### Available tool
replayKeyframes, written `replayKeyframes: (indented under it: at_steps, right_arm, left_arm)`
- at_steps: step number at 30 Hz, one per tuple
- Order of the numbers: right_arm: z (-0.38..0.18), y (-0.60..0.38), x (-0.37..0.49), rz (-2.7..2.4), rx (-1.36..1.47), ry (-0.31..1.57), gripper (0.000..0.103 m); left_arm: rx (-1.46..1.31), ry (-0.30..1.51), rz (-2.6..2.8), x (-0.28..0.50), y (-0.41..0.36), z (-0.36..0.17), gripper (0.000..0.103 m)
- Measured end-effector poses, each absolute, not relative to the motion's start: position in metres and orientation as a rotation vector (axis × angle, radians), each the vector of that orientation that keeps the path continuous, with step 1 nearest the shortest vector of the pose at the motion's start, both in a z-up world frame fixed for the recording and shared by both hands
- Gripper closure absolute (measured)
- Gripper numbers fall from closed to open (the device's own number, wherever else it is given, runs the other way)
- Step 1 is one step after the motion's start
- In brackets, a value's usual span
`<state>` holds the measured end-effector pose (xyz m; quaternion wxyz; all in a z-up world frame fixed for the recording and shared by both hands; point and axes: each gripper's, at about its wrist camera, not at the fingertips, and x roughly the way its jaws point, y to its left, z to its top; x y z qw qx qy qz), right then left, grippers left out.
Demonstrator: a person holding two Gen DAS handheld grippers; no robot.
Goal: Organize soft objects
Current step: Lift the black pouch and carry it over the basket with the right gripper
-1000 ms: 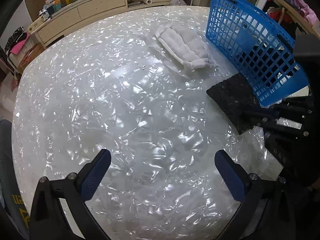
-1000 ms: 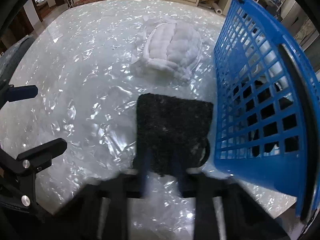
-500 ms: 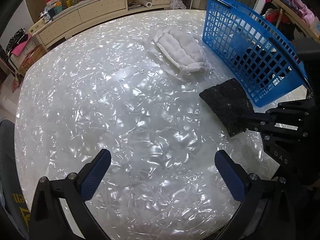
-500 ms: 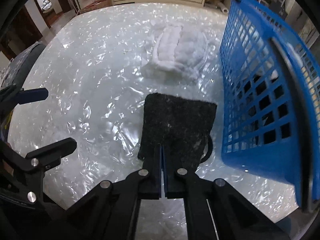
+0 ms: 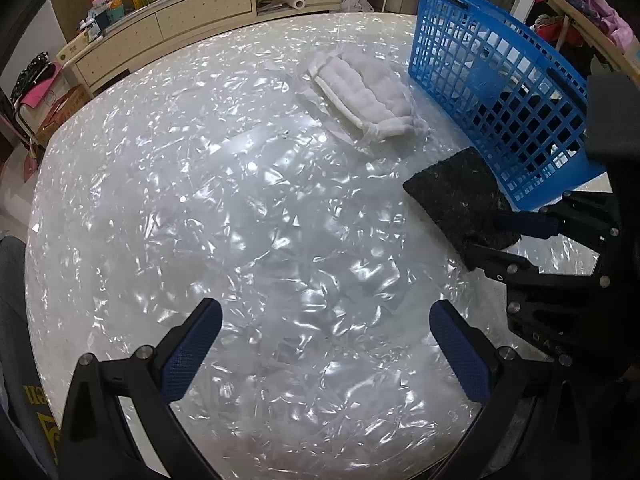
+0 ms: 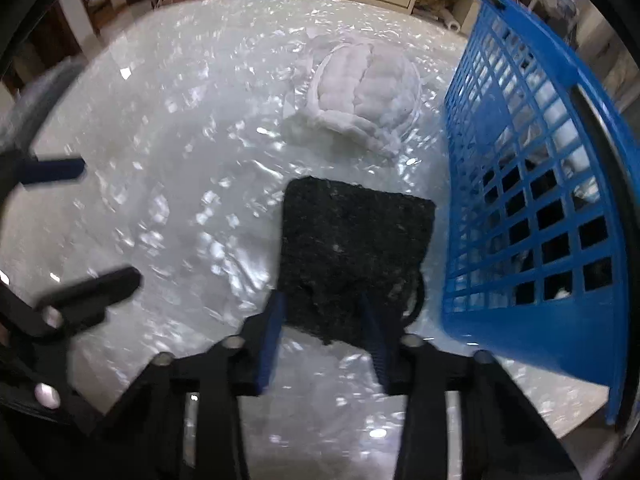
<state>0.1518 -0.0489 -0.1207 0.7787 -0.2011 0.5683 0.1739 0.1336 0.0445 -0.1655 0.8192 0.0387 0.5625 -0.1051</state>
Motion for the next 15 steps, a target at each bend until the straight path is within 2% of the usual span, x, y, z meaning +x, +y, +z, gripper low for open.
replayKeyframes:
  at_steps: [1, 8, 15]
  right_arm:
    - [-0.122, -0.047, 0.15, 0.419, -0.416, 1.247, 0.101]
    - [-0.122, -0.052, 0.146, 0.443, -0.368, 1.257, 0.102]
    - [-0.074, -0.063, 0.14, 0.483, -0.308, 1.198, 0.102]
  left_arm:
    - [0.084, 1.199, -0.223, 0.134, 0.044, -0.166, 0.0]
    - [0.078, 1.182, -0.221, 0.132, 0.048, -0.16, 0.0]
    - [0.069, 1.151, -0.223, 0.124, 0.047, -0.136, 0.0]
